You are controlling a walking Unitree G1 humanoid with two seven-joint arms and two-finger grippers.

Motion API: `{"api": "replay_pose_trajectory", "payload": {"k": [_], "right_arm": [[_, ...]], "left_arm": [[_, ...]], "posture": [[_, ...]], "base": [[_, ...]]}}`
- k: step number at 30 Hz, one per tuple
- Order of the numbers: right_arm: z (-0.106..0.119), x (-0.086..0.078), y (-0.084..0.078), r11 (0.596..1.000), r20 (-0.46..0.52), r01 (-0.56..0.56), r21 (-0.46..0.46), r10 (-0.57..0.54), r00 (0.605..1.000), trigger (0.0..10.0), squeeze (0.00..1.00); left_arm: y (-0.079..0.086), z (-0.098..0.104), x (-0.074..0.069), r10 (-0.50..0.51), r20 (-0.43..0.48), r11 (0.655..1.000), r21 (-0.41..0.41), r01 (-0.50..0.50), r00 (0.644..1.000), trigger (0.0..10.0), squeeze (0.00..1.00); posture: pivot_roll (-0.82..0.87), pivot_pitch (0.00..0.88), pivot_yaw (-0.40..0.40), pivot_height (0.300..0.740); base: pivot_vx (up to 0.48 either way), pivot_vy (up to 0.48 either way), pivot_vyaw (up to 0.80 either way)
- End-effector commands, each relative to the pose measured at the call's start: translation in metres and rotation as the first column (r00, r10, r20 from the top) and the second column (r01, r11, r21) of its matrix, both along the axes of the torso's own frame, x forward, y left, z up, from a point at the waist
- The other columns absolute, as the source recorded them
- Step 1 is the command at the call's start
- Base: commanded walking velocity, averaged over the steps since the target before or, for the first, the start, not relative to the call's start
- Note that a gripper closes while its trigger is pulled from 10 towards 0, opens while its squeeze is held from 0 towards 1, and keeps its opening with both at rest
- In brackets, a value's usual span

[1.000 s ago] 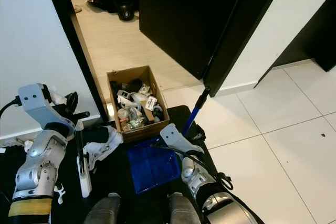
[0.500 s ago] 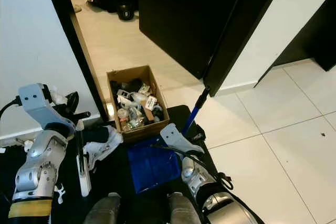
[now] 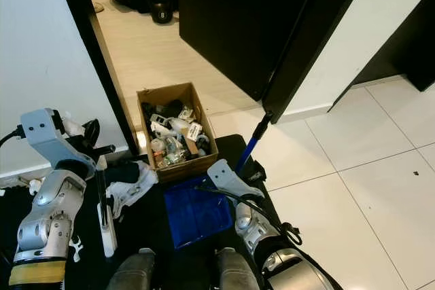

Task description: Sweep floor

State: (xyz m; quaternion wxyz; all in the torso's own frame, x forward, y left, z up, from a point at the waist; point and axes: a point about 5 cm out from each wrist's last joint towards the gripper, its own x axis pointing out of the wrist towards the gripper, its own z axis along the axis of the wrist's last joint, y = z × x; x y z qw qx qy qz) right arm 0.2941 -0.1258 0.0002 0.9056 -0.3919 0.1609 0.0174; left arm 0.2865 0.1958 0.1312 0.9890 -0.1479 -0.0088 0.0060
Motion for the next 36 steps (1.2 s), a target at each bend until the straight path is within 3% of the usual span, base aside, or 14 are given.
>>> {"api": "replay_pose_trajectory", "payload": {"k": [1, 36], "right_arm": [[-0.0026, -0.0019, -0.0041, 1.0, -0.016, 0.009, -0.008, -0.009, 1.0, 10.0, 0.0], [-0.0055, -0.0048, -0.0043, 1.0, -0.025, 0.01, -0.009, -0.01, 1.0, 10.0, 0.0]], "left_arm": [[-0.0012, 0.0025, -0.0015, 0.003, 0.009, 1.0, 0.004, -0.003, 1.0, 10.0, 0.0], [-0.0038, 0.0024, 0.0011, -0.008, 0.009, 1.0, 0.008, 0.008, 1.0, 10.0, 0.0]], "posture": [[0.11, 0.197, -0.045, 0.74], [0.11, 0.156, -0.039, 0.74]], "base": [[0.0, 0.0, 0.0], [0.0, 0.0, 0.0]]}}
